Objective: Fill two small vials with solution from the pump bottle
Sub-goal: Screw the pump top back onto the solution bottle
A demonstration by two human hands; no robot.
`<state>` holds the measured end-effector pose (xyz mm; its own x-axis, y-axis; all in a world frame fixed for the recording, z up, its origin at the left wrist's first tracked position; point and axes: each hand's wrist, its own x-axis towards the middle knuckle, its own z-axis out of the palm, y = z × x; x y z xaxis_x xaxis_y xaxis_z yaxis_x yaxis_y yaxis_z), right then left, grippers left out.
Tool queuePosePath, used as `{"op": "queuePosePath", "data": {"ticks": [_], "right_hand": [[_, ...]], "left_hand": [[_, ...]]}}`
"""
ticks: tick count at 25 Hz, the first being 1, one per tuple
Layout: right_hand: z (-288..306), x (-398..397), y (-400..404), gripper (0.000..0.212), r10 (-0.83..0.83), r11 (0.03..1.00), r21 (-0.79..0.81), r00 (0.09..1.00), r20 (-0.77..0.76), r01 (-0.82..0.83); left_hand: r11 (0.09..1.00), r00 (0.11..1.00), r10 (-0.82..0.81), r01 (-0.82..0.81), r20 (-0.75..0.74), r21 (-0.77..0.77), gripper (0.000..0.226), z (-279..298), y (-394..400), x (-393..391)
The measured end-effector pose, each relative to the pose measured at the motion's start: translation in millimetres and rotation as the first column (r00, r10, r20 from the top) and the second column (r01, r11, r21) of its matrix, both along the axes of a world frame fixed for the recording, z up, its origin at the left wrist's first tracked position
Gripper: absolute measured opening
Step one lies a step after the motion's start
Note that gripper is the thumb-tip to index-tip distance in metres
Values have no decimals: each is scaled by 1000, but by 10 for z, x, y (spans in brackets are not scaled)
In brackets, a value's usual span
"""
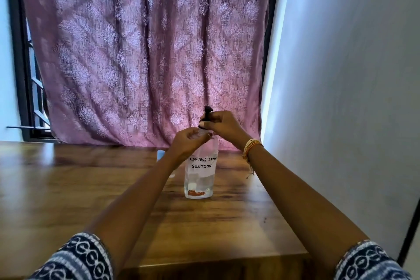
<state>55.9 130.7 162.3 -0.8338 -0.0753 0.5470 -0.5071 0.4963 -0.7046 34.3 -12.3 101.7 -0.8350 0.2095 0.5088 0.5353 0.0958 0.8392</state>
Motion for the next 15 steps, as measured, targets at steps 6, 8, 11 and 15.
{"op": "queuePosePath", "data": {"ticks": [6,8,11,15], "right_hand": [[-96,-8,-149,42,-235,972,0,972,-30,235],[-97,-20,-186,27,-54,990,-129,998,35,58],[-33,-14,-121,17,120,956,-277,989,85,-92],[-26,-22,-74,30,20,988,-153,1000,10,-18]], "left_hand": [[999,1000,-12,12,27,30,36,-11,3,35],[1000,999,0,-1,40,29,39,-25,10,5],[999,998,18,-20,52,44,41,-41,13,-26],[999,999,-7,6,31,46,38,-36,8,-9]]}}
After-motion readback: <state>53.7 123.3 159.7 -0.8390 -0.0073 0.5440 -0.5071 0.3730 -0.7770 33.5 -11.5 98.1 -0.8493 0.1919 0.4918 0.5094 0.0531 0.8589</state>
